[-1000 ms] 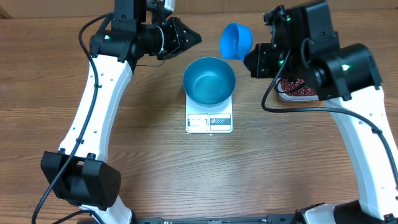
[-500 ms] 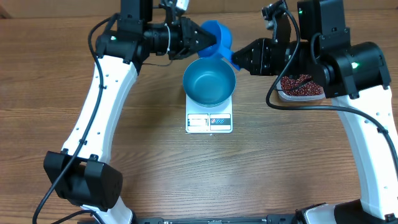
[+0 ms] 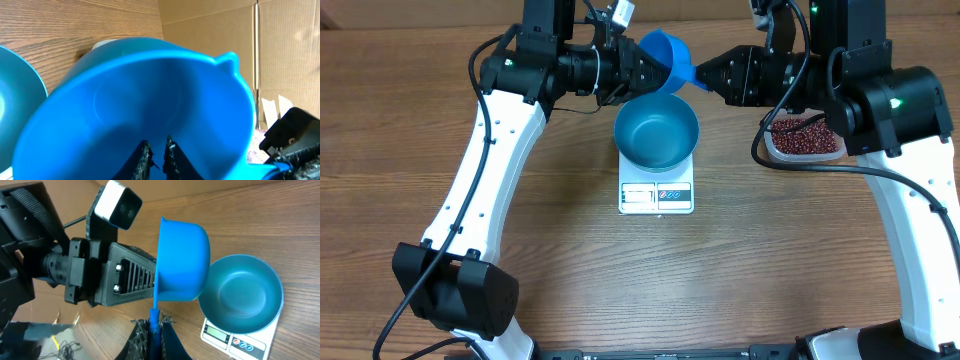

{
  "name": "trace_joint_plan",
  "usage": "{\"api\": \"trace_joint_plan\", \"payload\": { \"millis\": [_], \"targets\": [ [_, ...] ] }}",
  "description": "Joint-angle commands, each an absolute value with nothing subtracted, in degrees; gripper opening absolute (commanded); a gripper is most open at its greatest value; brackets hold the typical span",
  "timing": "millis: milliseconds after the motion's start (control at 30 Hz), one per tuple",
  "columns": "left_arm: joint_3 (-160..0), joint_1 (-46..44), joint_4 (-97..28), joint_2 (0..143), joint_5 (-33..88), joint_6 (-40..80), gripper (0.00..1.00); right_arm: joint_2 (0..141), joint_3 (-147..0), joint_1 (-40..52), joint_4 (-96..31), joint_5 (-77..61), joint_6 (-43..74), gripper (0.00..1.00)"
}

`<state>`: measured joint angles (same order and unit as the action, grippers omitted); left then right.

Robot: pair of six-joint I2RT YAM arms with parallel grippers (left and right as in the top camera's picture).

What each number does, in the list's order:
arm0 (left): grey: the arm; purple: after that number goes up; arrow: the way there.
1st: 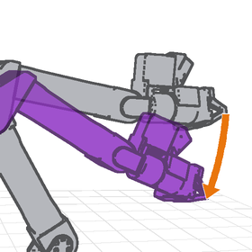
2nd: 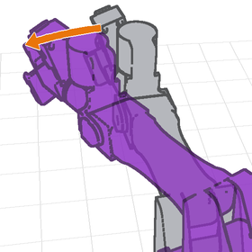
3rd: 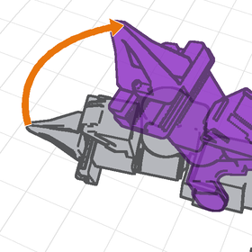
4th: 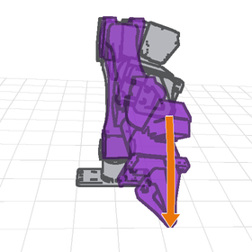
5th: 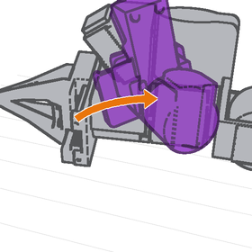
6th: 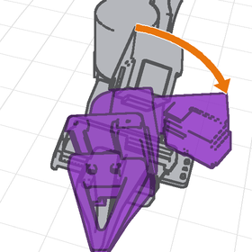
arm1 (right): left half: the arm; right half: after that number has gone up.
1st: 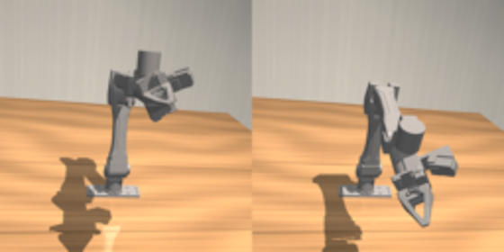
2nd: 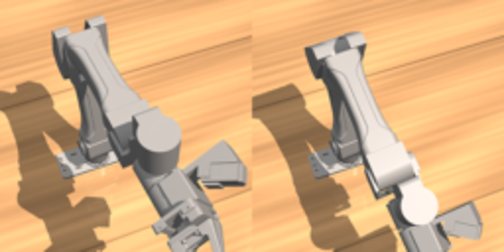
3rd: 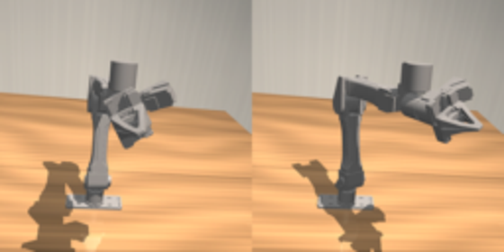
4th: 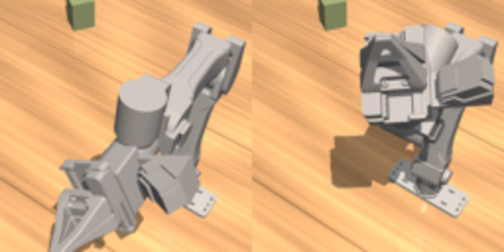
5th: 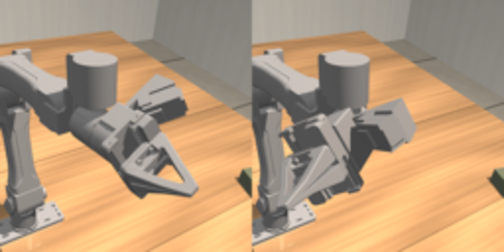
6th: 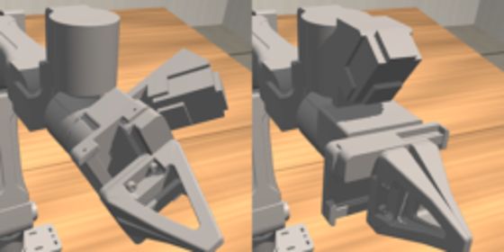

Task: Scoop item into bowl and weigh 150g on scale
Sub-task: 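Open the left gripper, releasing the scoop to the right gripper, then carry the scoop with the right gripper toward the bean tub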

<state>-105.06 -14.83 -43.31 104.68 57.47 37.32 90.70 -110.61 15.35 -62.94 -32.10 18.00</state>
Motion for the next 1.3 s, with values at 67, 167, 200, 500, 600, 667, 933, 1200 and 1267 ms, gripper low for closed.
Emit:
{"api": "trace_joint_plan", "payload": {
  "millis": [67,167,200,500,600,667,933,1200,1267],
  "targets": [
    [-106.2,-15.1,-43.5,103.5,58.6,37.3,0.14,89.7,-112.1,15.0,-61.5,-30.4,18.2,0.04],
    [-106.2,-15.1,-43.7,103.5,59.3,37.3,0.13,89.7,-112.1,15.0,-60.4,-30.5,18.2,0.04],
    [-106.2,-15.2,-43.7,103.5,59.8,37.3,0.13,89.7,-112.1,15.0,-60.2,-30.5,18.2,0.04],
    [-106.2,-16.3,-43.7,103.5,60.3,37.3,0.11,89.7,-112.1,15.0,-59.4,-30.4,18.2,0.04],
    [-106.2,-16.6,-43.7,103.5,61.1,37.3,0.11,89.7,-112.1,15.0,-59.2,-28.6,18.2,0.04],
    [-106.2,-16.7,-43.7,103.5,61.1,37.3,0.1,89.7,-112.1,15.0,-59.2,-27.6,18.2,0.04],
    [-106.2,-17.7,-43.8,103.5,61.6,37.3,0.1,89.7,-112.1,15.0,-57.8,-27.4,18.2,0.04],
    [-106.2,-18.0,-44.3,103.5,60.0,37.3,0.1,89.7,-112.1,15.0,-57.3,-24.8,18.2,0.04],
    [-106.2,-17.8,-44.3,103.5,58.1,37.3,0.11,89.7,-112.1,15.0,-57.8,-24.2,18.0,0.04]
  ]
}}
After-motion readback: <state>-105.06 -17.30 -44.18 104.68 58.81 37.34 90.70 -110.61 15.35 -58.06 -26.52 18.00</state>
